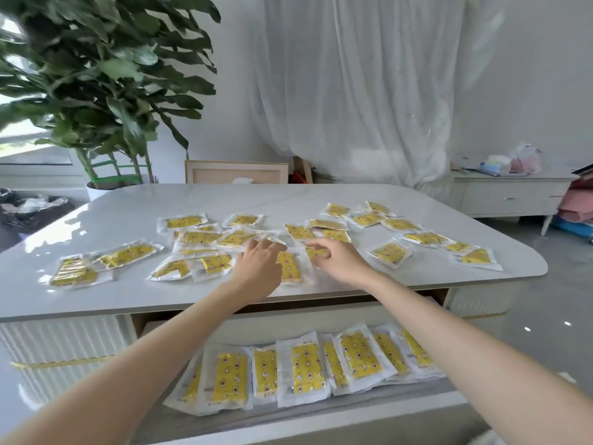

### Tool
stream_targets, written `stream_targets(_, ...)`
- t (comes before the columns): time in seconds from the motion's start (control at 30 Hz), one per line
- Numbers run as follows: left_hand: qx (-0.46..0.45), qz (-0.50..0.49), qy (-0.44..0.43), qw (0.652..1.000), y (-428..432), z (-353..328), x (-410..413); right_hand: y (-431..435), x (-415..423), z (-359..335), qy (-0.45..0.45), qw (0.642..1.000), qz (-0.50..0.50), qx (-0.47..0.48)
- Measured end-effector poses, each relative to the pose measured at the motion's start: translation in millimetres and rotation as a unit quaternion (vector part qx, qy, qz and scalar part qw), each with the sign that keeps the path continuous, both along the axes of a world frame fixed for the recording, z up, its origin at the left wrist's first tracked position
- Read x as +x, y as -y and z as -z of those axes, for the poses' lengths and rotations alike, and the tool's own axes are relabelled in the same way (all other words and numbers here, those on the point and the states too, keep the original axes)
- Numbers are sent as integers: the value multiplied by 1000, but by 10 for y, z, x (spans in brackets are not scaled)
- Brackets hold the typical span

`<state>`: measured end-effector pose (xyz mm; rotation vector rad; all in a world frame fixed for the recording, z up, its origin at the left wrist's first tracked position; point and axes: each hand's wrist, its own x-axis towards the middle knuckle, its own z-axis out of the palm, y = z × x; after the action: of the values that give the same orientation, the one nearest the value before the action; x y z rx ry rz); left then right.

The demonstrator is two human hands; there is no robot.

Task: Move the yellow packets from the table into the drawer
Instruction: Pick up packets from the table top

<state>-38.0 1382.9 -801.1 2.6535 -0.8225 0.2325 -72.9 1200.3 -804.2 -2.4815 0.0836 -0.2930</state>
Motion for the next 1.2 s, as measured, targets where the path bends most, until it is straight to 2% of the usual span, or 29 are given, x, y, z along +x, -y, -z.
stream_targets(0.07,-6,3,0,1000,216,-32,-22,202,-31,-65,28,998,51,-1)
stream_targets(0.3,-22,49,-16,998,1185,-317,-38,1085,-88,-110,23,970,233,-64)
stream_targets(0.43,-11,86,-7,996,1697,-308,-22,1621,-163,-62,-32,941,312,-125)
stream_targets(0.57,43,119,-6,992,2024,-126,32,2080,-248,118,-117,909,362,-168)
stream_targets(0.8,116,139,-95,979,2278,258,137,2378,-213,267,-189,897,371,-151)
stream_targets(0.93,118,135,-95,979,2254,294,234,2346,-181,259,-198,895,366,-161)
stream_targets(1.2,148,87,-41,984,1646,190,350,1795,-46,190,-207,928,274,-142)
